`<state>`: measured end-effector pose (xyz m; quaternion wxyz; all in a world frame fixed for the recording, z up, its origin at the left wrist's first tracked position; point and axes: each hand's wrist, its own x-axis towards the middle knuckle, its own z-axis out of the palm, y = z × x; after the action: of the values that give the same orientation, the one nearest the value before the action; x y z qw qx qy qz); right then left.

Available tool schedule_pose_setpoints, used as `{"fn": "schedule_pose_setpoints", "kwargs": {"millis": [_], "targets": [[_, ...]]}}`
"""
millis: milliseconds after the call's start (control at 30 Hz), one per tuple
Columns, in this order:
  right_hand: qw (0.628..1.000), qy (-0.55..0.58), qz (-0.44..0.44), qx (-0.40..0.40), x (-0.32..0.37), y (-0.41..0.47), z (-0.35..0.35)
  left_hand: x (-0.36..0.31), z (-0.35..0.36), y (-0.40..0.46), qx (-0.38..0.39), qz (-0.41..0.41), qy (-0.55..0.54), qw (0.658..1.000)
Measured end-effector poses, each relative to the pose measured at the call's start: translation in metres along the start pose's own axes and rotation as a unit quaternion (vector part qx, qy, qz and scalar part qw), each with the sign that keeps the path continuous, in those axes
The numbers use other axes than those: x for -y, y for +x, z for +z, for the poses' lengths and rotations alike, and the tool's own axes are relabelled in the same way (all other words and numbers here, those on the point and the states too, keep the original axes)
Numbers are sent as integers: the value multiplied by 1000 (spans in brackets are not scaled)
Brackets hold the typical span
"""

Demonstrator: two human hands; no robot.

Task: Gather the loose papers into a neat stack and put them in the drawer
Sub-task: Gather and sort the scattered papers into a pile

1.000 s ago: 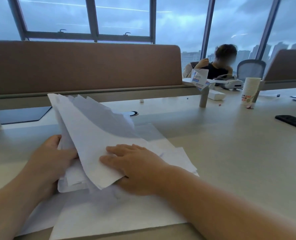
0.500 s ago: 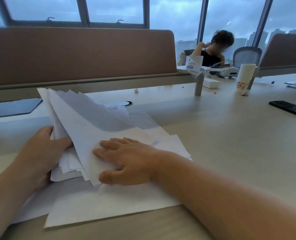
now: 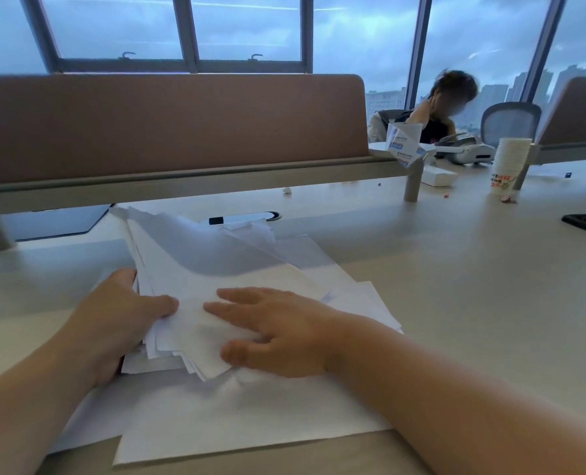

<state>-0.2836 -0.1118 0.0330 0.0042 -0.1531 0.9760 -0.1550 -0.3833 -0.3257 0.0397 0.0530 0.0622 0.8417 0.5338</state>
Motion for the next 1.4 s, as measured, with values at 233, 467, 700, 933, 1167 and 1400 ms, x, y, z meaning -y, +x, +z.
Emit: {"fn": "schedule_pose_setpoints", "kwargs": {"millis": [233, 467, 700, 933, 1167, 1400], "targets": [[950, -17, 286, -126, -46, -13, -37, -3, -5, 7, -58, 12, -118, 991], [922, -64, 381, 20, -61, -30, -48, -1, -8, 9, -92, 21, -153, 984], [927, 10, 371, -50, -48, -29, -48, 1, -8, 12, -91, 29, -150, 984], [922, 5, 370, -114, -63, -23, -49, 2, -7, 13, -91, 32, -156, 983], [902, -8, 371, -223, -83, -28, -59, -1, -7, 11, -88, 37, -157, 983], [853, -71, 338, -390, -83, -32, -61, -3, -6, 6, -79, 30, -159, 984]]}}
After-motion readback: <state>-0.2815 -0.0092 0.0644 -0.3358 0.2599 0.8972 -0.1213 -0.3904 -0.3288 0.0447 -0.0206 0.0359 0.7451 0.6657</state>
